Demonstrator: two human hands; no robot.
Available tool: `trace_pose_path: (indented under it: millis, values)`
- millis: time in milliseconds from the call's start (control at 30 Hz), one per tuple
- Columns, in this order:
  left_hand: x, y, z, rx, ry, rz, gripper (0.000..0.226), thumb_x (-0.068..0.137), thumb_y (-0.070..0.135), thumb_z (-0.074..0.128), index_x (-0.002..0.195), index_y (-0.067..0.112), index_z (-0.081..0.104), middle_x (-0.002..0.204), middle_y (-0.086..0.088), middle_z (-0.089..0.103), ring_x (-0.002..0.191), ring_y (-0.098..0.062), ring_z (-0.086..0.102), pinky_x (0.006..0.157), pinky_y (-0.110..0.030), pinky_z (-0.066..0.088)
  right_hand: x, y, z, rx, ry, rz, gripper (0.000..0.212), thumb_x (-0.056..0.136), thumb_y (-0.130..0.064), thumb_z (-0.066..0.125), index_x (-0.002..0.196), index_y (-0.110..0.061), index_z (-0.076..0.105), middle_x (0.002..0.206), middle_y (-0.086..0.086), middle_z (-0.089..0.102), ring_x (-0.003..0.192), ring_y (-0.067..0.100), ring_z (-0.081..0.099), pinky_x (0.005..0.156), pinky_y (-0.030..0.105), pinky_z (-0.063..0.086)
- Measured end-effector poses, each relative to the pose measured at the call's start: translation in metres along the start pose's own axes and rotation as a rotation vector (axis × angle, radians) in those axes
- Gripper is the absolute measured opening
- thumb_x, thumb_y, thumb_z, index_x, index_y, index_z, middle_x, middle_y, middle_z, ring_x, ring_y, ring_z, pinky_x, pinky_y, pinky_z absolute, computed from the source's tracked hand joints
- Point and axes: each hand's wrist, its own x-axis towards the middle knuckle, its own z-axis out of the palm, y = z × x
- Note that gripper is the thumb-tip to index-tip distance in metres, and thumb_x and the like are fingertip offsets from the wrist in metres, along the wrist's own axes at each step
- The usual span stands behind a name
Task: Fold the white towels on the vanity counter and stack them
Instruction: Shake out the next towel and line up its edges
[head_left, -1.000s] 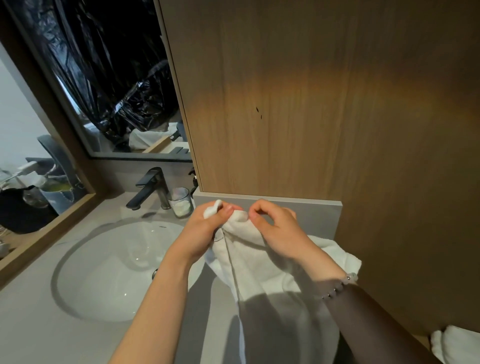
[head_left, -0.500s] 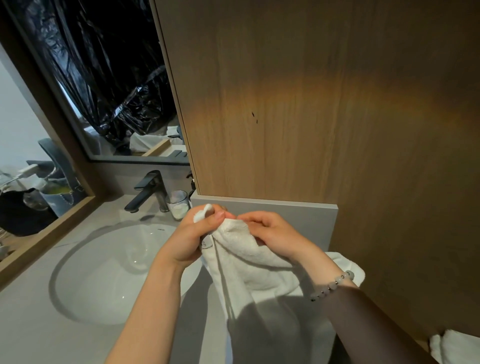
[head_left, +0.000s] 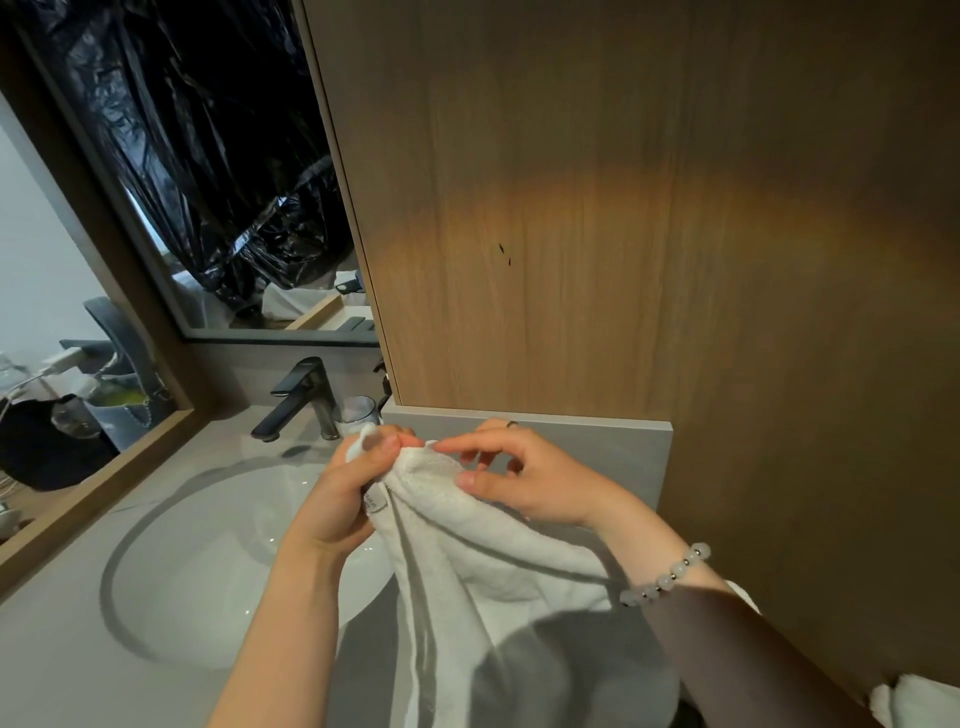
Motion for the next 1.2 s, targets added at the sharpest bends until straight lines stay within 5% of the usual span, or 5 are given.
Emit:
trace_pose_path:
  millis: [233, 467, 767, 933, 1200]
  values:
    - [-0.004, 0.009, 0.000, 0.230, 0.139, -0.024, 0.039, 0.056, 0.060, 0.076, 0.080, 0.029, 0.077, 0.078, 0.008, 0.067, 0.084, -0.012, 0.061, 0.074, -0.021, 0.050, -0.003, 0.001, -0.007, 0.057, 0.217, -0.005, 0.022, 0.089, -0.015, 0.062, 0.073, -0.029, 0.062, 0.080, -0.015, 0.058, 0.083, 0.002, 0.054, 0.090, 0.026, 0.041]
    - [-0.004, 0.030, 0.037, 0.702, 0.136, 0.184, 0.035, 0.088, 0.046, 0.037, 0.116, 0.037, 0.056, 0.111, 0.030, 0.057, 0.100, 0.017, 0.053, 0.076, -0.004, 0.042, -0.006, -0.021, -0.006, 0.035, 0.461, -0.112, 0.015, 0.080, -0.014, 0.072, 0.070, -0.024, 0.066, 0.066, -0.010, 0.061, 0.062, 0.002, 0.050, 0.063, 0.016, 0.043]
    - [-0.010, 0.027, 0.061, 0.759, 0.122, 0.292, 0.018, 0.084, 0.037, 0.062, 0.084, 0.022, 0.072, 0.077, 0.012, 0.071, 0.069, 0.003, 0.062, 0.059, -0.007, 0.043, -0.008, -0.021, 0.001, -0.200, 0.651, -0.127, 0.014, 0.076, -0.017, 0.075, 0.068, -0.024, 0.065, 0.062, -0.017, 0.055, 0.065, -0.001, 0.052, 0.060, 0.010, 0.036]
    - [-0.007, 0.019, 0.049, 0.704, 0.076, 0.214, 0.026, 0.087, 0.030, 0.062, 0.085, 0.005, 0.070, 0.079, -0.017, 0.066, 0.067, -0.016, 0.058, 0.062, -0.019, 0.043, -0.010, -0.019, -0.009, -0.149, 0.445, -0.122, 0.023, 0.075, -0.029, 0.074, 0.064, -0.034, 0.055, 0.064, -0.017, 0.056, 0.065, 0.001, 0.049, 0.072, 0.019, 0.043]
    - [-0.012, 0.027, 0.033, 0.647, 0.144, 0.105, 0.019, 0.091, 0.022, 0.052, 0.080, 0.015, 0.066, 0.070, 0.013, 0.066, 0.063, 0.004, 0.059, 0.056, -0.008, 0.045, -0.013, -0.003, -0.031, -0.160, 0.283, -0.042, 0.044, 0.069, -0.062, 0.050, 0.058, -0.020, 0.055, 0.056, -0.015, 0.047, 0.066, 0.000, 0.044, 0.078, 0.028, 0.033]
